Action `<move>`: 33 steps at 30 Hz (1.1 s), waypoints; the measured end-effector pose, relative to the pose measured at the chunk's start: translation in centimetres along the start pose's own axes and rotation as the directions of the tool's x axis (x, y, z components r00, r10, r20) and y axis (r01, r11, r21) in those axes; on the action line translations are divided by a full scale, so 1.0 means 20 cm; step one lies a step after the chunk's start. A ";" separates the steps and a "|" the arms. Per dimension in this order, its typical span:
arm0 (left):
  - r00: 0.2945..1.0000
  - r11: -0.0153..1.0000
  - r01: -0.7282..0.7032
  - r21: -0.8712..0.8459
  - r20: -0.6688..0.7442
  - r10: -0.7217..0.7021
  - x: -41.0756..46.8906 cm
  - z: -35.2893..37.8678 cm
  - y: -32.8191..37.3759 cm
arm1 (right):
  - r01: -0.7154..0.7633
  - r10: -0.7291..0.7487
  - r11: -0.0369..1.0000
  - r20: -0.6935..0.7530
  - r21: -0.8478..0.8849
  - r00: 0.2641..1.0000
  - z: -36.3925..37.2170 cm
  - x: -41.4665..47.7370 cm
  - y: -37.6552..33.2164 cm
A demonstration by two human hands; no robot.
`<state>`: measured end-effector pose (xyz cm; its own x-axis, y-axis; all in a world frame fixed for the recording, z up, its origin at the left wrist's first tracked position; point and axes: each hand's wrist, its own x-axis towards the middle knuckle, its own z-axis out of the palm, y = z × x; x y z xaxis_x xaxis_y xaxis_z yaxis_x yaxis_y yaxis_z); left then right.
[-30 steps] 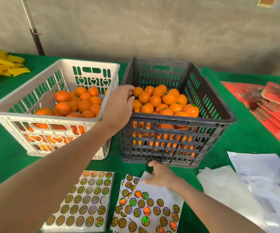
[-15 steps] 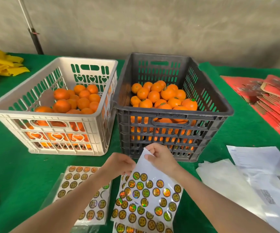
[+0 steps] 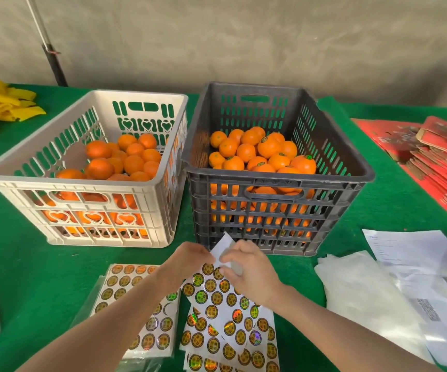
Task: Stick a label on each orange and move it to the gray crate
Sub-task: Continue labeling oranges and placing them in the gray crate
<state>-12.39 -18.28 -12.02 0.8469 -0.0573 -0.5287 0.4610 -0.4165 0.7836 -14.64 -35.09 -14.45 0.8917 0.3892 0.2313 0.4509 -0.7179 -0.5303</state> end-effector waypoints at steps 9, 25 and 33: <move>0.991 0.984 -0.132 0.116 0.047 0.127 0.05 -0.01 -0.03 | 0.151 -0.151 0.988 0.003 -0.029 0.989 0.02 0.02 -0.04; 0.628 0.624 -0.673 0.399 -0.139 0.766 -0.10 -0.25 0.08 | 0.475 -0.368 0.855 -0.401 0.210 0.839 -0.28 0.30 -0.42; 0.423 0.661 -0.667 0.343 -0.557 0.715 -0.05 -0.89 0.32 | 0.437 -0.433 0.899 -0.226 -0.035 0.873 -0.40 0.98 -0.71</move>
<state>-5.55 -4.72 -0.57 0.8353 0.1829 0.5185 -0.3512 -0.5481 0.7592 -3.32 -21.95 4.19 0.5919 0.5204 0.6155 0.7964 -0.4953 -0.3471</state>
